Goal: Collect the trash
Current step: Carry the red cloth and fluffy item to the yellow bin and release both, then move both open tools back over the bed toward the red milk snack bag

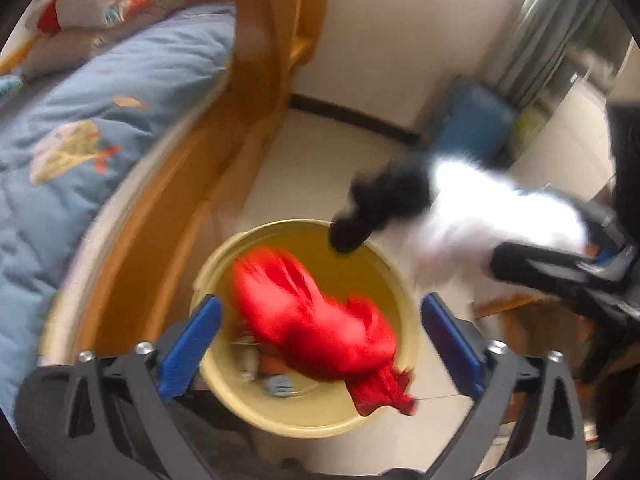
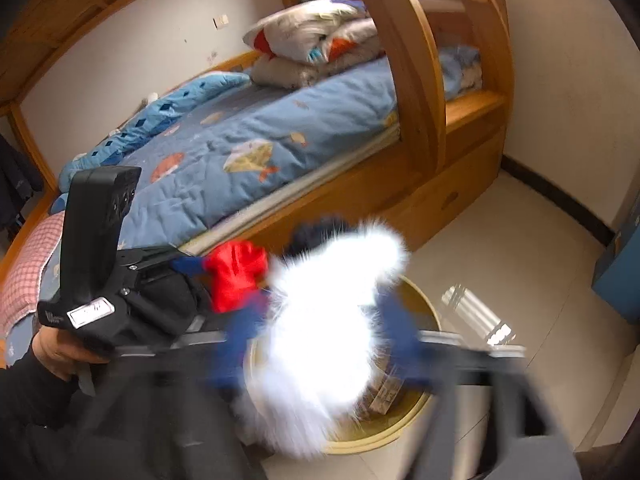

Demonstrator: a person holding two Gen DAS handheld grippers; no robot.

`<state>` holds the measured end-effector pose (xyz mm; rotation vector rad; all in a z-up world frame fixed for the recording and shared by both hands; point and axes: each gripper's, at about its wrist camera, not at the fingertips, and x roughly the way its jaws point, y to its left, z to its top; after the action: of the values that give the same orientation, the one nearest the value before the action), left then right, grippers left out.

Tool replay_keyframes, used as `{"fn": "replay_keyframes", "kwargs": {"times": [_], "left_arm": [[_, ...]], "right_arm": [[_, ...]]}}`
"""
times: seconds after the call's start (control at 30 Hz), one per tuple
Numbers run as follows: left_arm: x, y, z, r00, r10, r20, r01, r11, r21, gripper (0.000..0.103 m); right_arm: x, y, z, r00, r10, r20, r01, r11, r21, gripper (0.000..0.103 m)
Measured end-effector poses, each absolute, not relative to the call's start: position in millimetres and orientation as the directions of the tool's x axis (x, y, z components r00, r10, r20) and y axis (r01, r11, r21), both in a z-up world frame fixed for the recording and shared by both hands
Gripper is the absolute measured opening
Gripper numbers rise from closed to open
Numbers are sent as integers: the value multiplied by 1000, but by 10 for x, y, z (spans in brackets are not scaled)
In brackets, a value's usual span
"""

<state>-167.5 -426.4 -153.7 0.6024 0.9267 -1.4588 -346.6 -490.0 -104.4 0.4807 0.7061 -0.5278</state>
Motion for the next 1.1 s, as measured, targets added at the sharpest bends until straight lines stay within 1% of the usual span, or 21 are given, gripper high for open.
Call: {"fn": "replay_keyframes", "kwargs": {"times": [0.03, 0.1, 0.17, 0.4, 0.83, 1.1], "left_arm": [[-1668, -4271, -1573, -93, -545, -833, 984, 76, -159, 99], [-1617, -4282, -1652, -56, -515, -856, 986, 106, -128, 99], [-1545, -4268, -1718, -44, -497, -867, 984, 129, -124, 99], [-1483, -4251, -1704, -24, -504, -864, 986, 130, -103, 99], [-1447, -4199, -1617, -14, -528, -849, 986, 135, -100, 99], [-1307, -4114, -1472, 17, -567, -824, 980, 173, -99, 99]], "right_arm": [[-3466, -4931, -1074, 623, -301, -722, 617, 757, 216, 82], [-3493, -4989, -1144, 614, -283, -737, 624, 745, 234, 74], [-3529, -5009, -1184, 631, -253, -734, 617, 737, 276, 73], [-3462, -4981, -1206, 619, -239, -748, 605, 753, 259, 65], [-3412, -4974, -1157, 612, -258, -747, 606, 760, 234, 64], [-3297, -4939, -1063, 624, -265, -736, 593, 774, 224, 64]]}}
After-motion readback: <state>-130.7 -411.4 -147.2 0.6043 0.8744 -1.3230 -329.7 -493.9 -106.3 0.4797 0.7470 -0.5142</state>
